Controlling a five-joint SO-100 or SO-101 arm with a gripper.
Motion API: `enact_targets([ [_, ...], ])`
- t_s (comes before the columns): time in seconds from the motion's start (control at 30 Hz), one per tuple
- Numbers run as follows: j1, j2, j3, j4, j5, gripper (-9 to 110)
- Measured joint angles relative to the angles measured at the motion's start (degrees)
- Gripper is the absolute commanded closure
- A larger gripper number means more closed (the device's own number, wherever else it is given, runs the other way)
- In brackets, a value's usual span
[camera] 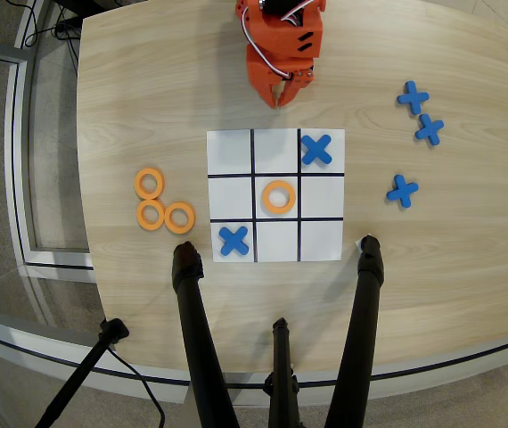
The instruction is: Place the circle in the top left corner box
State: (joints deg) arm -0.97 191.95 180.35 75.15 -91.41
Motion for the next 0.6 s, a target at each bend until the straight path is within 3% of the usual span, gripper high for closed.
enact_targets([
  [0.5, 3.8, -2.0, -3.3, 2.5, -1.6, 95],
  [0.6, 3.8, -5.0, -5.5, 2.0, -1.6, 89],
])
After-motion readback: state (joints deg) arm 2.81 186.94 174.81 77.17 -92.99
